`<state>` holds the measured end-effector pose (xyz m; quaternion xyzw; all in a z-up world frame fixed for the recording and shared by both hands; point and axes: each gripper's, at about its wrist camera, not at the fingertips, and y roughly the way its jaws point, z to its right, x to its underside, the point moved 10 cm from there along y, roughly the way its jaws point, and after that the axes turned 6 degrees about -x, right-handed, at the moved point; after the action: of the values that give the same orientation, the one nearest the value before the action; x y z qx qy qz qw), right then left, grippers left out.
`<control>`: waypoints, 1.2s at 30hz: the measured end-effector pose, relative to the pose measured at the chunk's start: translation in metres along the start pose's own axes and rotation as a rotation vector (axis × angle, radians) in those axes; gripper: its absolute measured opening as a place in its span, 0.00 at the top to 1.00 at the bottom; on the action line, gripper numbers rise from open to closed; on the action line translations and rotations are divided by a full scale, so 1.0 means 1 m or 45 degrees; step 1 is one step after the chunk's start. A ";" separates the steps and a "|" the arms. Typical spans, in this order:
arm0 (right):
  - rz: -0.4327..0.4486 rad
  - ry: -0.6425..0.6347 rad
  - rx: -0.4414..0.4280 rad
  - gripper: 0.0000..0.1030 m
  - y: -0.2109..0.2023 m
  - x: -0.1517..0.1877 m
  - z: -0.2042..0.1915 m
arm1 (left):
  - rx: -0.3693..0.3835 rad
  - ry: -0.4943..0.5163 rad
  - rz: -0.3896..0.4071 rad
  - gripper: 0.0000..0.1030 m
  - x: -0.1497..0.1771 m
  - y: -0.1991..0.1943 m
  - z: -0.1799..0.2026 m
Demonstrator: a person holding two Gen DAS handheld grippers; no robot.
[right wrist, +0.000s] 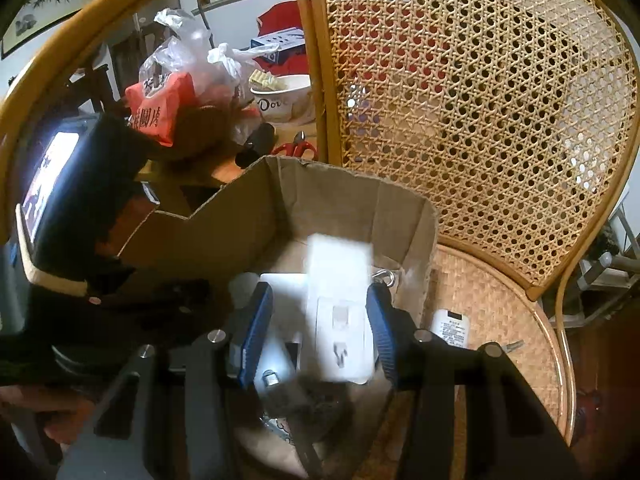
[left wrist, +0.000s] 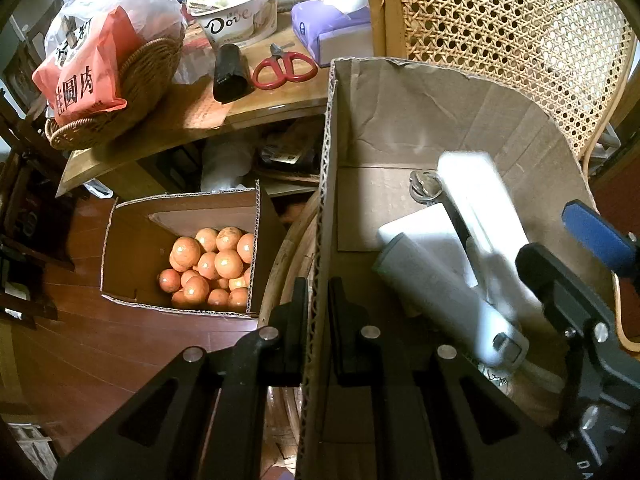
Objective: Organize rigid objects
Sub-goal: 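Carry the white power socket into the box and release it, then move the right gripper to the black key fob and grasp it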
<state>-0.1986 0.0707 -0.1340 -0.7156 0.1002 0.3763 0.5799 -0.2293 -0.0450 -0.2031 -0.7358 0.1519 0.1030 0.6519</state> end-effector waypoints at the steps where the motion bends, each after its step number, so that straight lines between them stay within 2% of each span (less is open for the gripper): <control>1: 0.004 0.007 -0.007 0.50 -0.003 -0.001 0.001 | 0.000 0.000 0.000 0.90 0.000 0.000 0.000; 4: 0.030 0.018 -0.024 0.49 -0.016 -0.004 0.003 | -0.003 0.005 0.000 0.90 0.000 0.000 0.000; 7: 0.125 0.042 -0.003 0.33 -0.042 -0.011 0.015 | -0.001 0.005 0.000 0.90 0.001 0.000 0.000; 9: 0.181 0.056 0.030 0.19 -0.058 -0.014 0.026 | -0.001 0.004 0.000 0.90 0.000 0.001 0.000; 11: 0.197 0.068 0.059 0.13 -0.066 -0.013 0.039 | -0.003 0.006 0.001 0.90 0.001 0.000 0.000; 15: 0.174 0.135 0.121 0.13 -0.069 -0.005 0.073 | -0.002 0.006 0.001 0.90 0.001 0.001 0.000; 23: 0.034 0.269 0.254 0.13 -0.038 0.028 0.145 | -0.002 0.006 0.001 0.90 0.001 0.001 -0.001; 25: -0.001 0.301 0.249 0.18 -0.028 0.035 0.158 | -0.001 0.005 0.001 0.90 0.001 0.001 -0.001; 27: -0.061 0.351 0.217 0.39 -0.018 0.043 0.166 | -0.002 0.006 0.001 0.90 0.001 0.001 -0.001; 29: -0.103 0.428 0.162 0.49 -0.008 0.052 0.172 | -0.002 0.007 0.001 0.90 0.001 0.001 -0.001; 32: -0.144 0.450 0.115 0.55 0.000 0.060 0.172 | -0.003 0.009 0.002 0.90 0.001 0.001 -0.001; 36: -0.208 0.382 0.180 0.56 0.007 0.069 0.166 | -0.003 0.008 0.002 0.90 0.001 0.001 -0.001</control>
<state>-0.2251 0.2392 -0.1922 -0.7270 0.1533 0.2091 0.6358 -0.2283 -0.0461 -0.2039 -0.7367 0.1545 0.1012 0.6505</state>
